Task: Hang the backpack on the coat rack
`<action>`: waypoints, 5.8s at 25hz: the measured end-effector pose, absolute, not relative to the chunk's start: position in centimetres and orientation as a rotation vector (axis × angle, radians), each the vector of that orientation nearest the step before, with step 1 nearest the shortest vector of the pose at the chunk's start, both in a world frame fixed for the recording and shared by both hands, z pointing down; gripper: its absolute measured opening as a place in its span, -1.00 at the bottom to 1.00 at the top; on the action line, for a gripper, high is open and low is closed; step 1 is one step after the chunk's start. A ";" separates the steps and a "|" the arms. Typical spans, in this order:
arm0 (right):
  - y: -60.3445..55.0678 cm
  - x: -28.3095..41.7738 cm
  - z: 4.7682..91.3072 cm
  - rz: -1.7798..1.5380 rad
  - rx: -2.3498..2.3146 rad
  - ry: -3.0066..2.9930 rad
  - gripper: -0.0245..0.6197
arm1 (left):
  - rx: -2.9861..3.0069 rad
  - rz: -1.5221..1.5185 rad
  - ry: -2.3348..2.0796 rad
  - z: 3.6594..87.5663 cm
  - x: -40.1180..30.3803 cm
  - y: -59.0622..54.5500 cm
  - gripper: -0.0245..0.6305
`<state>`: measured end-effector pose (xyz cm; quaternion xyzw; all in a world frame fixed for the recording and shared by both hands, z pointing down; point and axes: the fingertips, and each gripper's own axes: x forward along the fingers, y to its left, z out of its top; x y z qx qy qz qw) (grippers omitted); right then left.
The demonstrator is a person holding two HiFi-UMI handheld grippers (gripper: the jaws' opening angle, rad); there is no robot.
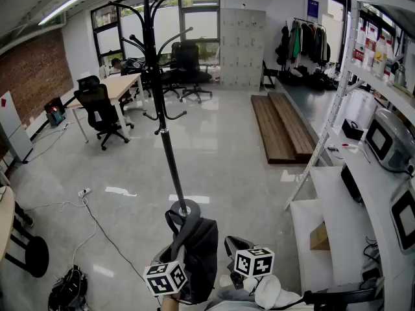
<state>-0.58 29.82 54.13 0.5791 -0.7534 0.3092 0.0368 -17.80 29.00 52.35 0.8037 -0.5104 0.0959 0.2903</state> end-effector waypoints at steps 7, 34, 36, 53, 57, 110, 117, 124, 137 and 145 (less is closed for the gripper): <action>28.5 -1.5 54.5 0.953 1.750 -2.332 -0.89 | 2.167 0.251 -1.357 52.2 -17.9 27.5 -0.61; 18.3 2.3 55.6 0.987 1.729 -2.313 -0.89 | 2.142 0.290 -1.360 52.8 -14.2 17.2 -0.61; 17.3 2.7 55.6 0.993 1.728 -2.311 -0.89 | 2.139 0.292 -1.361 52.7 -13.9 16.2 -0.61; 7.9 5.0 55.6 0.988 1.692 -2.344 -0.89 | 2.143 0.300 -1.393 51.8 -11.2 7.6 -0.61; 6.1 5.0 55.9 0.989 1.674 -2.350 -0.89 | 2.148 0.298 -1.399 51.8 -11.0 5.5 -0.61; -17.8 4.7 55.5 0.961 1.654 -2.334 -0.89 | 2.248 0.375 -1.209 52.8 -6.6 -16.3 -0.61; -20.2 5.8 55.8 0.953 1.726 -2.326 -0.89 | 2.283 0.401 -1.162 54.1 -5.3 -18.4 -0.61; -21.4 7.5 55.7 0.971 1.739 -2.311 -0.89 | 2.329 0.442 -1.112 54.0 -3.3 -19.0 -0.61; -22.4 11.0 50.9 0.960 1.809 -2.400 -0.89 | 2.397 0.454 -1.166 51.5 -1.3 -20.6 -0.61; -22.7 11.4 50.1 0.986 1.805 -2.435 -0.89 | 2.437 0.405 -1.268 48.7 -1.7 -21.9 -0.61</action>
